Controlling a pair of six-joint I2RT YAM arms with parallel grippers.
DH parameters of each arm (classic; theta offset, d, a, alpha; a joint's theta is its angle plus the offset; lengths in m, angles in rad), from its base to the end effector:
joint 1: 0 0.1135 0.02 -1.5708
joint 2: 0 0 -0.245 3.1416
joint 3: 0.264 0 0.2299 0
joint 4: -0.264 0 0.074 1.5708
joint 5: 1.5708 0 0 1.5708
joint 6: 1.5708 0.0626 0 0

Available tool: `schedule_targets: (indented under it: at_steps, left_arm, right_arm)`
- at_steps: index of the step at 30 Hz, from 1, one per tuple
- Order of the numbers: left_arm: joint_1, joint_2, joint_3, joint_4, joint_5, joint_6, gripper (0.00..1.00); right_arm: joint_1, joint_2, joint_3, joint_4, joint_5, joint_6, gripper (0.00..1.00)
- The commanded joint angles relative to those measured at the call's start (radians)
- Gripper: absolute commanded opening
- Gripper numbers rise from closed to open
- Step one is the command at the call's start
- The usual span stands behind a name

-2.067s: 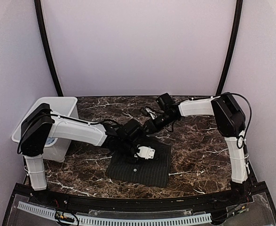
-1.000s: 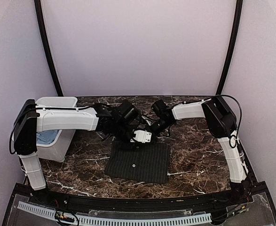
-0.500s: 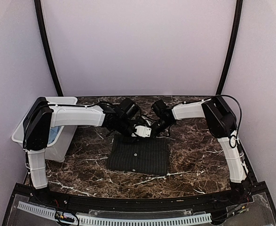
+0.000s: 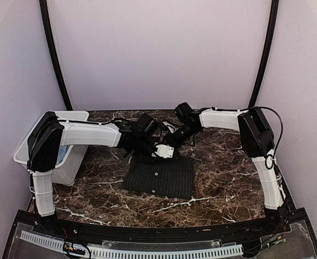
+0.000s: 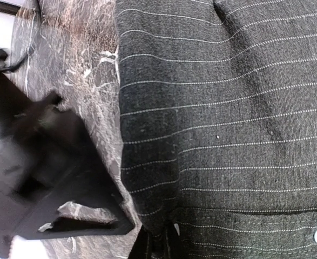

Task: Fold and stack the mixed laundry pile
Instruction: Fold the 2/3-rectangle-folded shirt at the center of the board.

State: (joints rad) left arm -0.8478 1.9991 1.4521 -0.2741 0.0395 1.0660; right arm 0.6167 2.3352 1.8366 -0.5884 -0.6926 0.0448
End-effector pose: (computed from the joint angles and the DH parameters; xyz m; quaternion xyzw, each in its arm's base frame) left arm 0.2863 -0.3282 0.1722 0.7647 0.5300 0.0216 0.3659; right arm 0.3603 0.3044 0.1287 -0.3356 0.8532 0.3848 0.1061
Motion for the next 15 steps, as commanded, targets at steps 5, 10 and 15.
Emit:
schedule_targets:
  at_steps: [5, 10, 15]
  left_arm:
    - [0.028, 0.009, 0.015, 0.075, -0.064, -0.042, 0.29]
    - [0.075, -0.008, 0.067, 0.107, -0.132, -0.195, 0.36]
    - [0.114, -0.146, 0.071, -0.004, 0.038, -0.519, 0.54]
  right_arm:
    - [-0.114, -0.185, -0.039, -0.029, 0.111, 0.019, 0.52]
    - [-0.177, -0.378, -0.248, 0.07, 0.089, 0.042, 0.66]
    - [-0.183, -0.517, -0.455, 0.153, 0.022, 0.059, 0.71]
